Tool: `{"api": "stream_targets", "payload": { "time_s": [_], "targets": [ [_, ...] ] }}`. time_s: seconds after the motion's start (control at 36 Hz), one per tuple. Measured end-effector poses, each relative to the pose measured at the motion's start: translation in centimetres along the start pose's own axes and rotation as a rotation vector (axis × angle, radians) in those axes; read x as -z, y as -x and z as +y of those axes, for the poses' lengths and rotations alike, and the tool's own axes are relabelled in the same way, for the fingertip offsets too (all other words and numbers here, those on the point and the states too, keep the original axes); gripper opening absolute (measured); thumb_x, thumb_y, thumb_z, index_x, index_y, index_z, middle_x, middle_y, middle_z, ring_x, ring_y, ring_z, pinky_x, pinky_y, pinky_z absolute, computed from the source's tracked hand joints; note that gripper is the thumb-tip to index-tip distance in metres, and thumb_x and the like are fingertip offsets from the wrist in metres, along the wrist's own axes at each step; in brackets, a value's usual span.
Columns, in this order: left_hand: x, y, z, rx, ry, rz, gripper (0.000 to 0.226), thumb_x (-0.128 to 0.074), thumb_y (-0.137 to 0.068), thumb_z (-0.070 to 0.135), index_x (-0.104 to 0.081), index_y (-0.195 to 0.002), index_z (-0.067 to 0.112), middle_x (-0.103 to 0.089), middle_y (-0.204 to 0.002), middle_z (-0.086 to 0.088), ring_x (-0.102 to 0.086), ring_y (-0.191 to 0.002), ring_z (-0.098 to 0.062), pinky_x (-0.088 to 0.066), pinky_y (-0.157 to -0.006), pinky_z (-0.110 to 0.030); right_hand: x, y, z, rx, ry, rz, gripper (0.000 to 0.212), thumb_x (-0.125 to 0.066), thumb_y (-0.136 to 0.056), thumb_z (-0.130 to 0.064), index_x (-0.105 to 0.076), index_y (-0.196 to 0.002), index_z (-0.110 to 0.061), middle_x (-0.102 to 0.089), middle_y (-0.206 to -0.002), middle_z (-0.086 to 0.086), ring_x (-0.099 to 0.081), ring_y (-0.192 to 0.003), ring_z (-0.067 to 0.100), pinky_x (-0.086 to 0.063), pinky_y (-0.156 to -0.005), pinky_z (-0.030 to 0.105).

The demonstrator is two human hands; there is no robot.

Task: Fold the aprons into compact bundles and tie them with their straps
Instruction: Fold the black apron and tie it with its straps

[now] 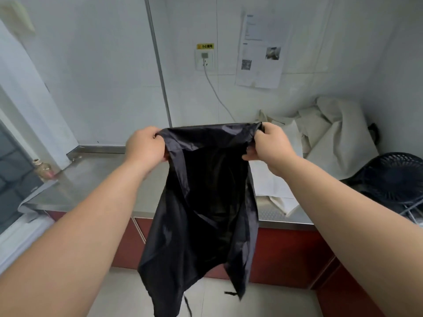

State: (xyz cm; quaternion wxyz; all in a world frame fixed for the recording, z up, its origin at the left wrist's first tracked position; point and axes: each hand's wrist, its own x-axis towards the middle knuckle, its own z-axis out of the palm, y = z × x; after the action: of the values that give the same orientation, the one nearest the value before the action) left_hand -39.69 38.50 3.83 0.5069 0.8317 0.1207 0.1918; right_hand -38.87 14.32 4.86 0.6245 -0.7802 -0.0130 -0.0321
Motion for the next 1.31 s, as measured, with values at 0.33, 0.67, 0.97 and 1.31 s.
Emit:
{"api": "stream_targets", "payload": {
  "time_s": [0.33, 0.67, 0.97, 1.31],
  "targets": [
    [-2.7, -6.7, 1.3, 0.018, 0.657, -0.138, 0.045, -0.043, -0.097, 0.002, -0.045, -0.138, 0.018, -0.063, -0.121, 0.002, -0.062, -0.1, -0.008, -0.05, -0.083, -0.02, -2.1, -6.3, -0.7, 0.162, -0.02, 0.038, 0.054, -0.031, -0.095, -0.004, -0.031, -0.147, -0.018, -0.04, -0.146, -0.008, -0.035, -0.134, 0.008, -0.025, -0.111, 0.021],
    [-10.2, -24.3, -5.4, 0.203, 0.628, -0.318, 0.046, -0.051, -0.096, 0.012, -0.042, -0.141, 0.023, -0.059, -0.13, -0.002, -0.056, -0.117, -0.017, -0.041, -0.103, -0.029, -7.1, -23.5, 3.6, -0.076, -0.025, 0.087, 0.039, -0.039, -0.095, -0.019, -0.056, -0.13, -0.021, -0.06, -0.125, -0.006, -0.052, -0.119, 0.012, -0.036, -0.109, 0.033],
    [-16.1, -38.0, -7.7, 0.206, 0.529, -0.462, 0.055, -0.05, -0.098, 0.018, -0.027, -0.147, 0.023, -0.056, -0.13, 0.002, -0.055, -0.112, -0.014, -0.043, -0.098, -0.03, -10.2, -37.7, 5.8, -0.186, -0.088, 0.194, 0.061, -0.04, -0.091, -0.026, -0.022, -0.149, -0.024, -0.039, -0.146, -0.001, -0.043, -0.13, 0.022, -0.036, -0.11, 0.041],
    [-15.5, -28.2, -23.6, 0.407, -0.178, -0.699, 0.069, -0.061, -0.09, 0.029, -0.025, -0.148, 0.023, -0.033, -0.15, -0.002, -0.039, -0.132, -0.019, -0.033, -0.105, -0.029, -13.9, -30.8, 19.8, -0.528, 0.474, -0.103, 0.061, -0.053, -0.093, -0.028, -0.027, -0.147, -0.016, -0.045, -0.141, 0.01, -0.046, -0.126, 0.026, -0.037, -0.103, 0.032]
  ]
}}
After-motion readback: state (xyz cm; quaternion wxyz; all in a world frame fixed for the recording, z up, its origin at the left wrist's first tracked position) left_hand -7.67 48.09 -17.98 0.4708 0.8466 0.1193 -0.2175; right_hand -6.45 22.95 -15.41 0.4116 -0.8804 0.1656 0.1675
